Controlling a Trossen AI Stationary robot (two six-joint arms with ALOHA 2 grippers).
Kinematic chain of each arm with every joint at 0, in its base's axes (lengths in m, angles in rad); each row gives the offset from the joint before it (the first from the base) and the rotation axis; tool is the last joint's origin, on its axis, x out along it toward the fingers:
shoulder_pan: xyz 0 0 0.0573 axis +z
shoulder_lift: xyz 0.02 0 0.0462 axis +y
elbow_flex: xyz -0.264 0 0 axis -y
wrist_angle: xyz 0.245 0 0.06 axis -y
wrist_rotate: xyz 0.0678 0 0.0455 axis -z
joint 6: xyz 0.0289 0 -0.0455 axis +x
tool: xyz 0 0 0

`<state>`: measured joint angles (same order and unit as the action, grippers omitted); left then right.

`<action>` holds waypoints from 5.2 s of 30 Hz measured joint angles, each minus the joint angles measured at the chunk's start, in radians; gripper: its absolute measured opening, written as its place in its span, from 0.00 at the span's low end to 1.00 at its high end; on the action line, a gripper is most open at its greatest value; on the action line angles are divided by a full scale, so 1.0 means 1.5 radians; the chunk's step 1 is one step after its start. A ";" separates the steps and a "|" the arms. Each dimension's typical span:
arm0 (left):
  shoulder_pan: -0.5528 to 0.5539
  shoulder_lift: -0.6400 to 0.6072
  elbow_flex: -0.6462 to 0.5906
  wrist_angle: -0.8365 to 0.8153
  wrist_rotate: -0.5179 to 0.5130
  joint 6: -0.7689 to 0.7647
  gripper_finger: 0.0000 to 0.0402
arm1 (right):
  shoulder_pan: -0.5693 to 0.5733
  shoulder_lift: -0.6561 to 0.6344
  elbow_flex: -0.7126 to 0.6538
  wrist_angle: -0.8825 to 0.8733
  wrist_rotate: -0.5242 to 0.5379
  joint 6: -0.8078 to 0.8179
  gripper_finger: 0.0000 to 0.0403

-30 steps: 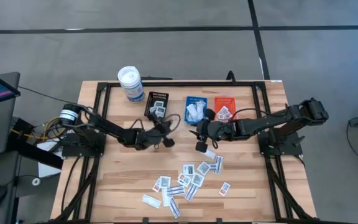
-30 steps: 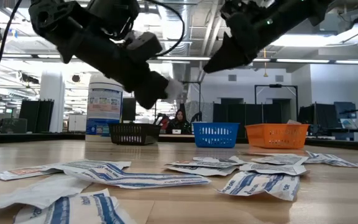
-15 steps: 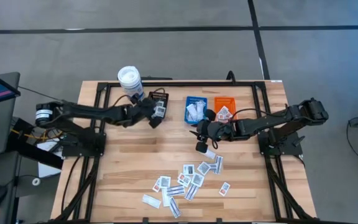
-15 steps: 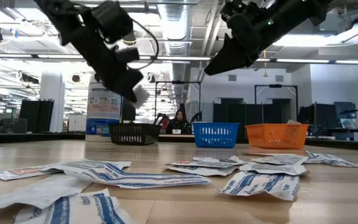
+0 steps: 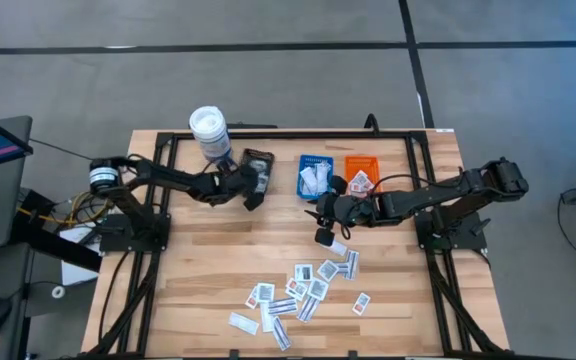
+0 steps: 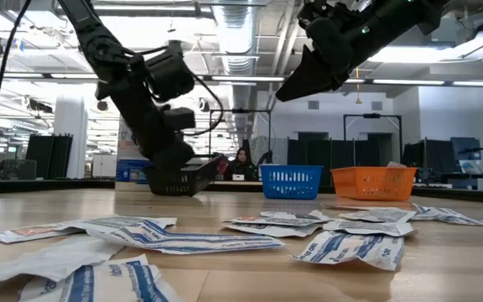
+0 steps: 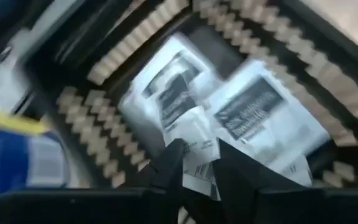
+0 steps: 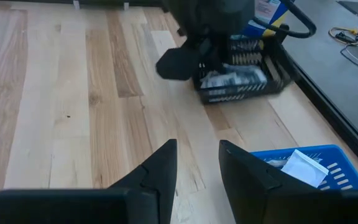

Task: Pick & Place First Aid Supplies
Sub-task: Put the black towelette pack into the black bin, then put the orange ointment pack into the orange bin

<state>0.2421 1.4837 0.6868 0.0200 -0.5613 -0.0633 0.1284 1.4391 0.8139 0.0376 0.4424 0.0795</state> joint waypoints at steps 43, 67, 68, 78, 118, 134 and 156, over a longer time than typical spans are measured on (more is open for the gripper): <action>-0.548 0.078 0.000 0.229 0.187 -0.195 0.29 | -0.004 0.001 0.000 0.000 -0.163 0.035 0.28; -0.442 0.117 -0.014 0.182 0.166 -0.191 0.33 | -0.004 0.001 0.000 0.005 -0.162 0.035 0.28; -0.431 0.117 -0.019 0.184 0.189 -0.190 0.32 | -0.004 0.001 0.000 0.005 -0.162 0.035 0.28; -0.380 0.113 -0.047 0.238 0.263 -0.187 0.05 | -0.004 0.001 0.000 0.005 -0.162 0.035 0.28; -0.146 -0.077 -0.046 0.283 0.026 0.148 0.01 | -0.004 0.001 0.000 0.005 -0.161 0.035 0.28; -0.031 -0.066 -0.050 0.243 0.066 0.101 0.07 | -0.004 0.001 0.000 0.005 -0.160 0.035 0.28; -0.351 -0.068 -0.052 0.270 0.330 -0.023 0.23 | -0.004 0.001 0.000 0.005 -0.160 0.035 0.28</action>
<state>-0.2851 1.3815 0.6083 0.4255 -0.0658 -0.0982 0.1226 1.4399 0.8135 0.0448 0.2020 0.1322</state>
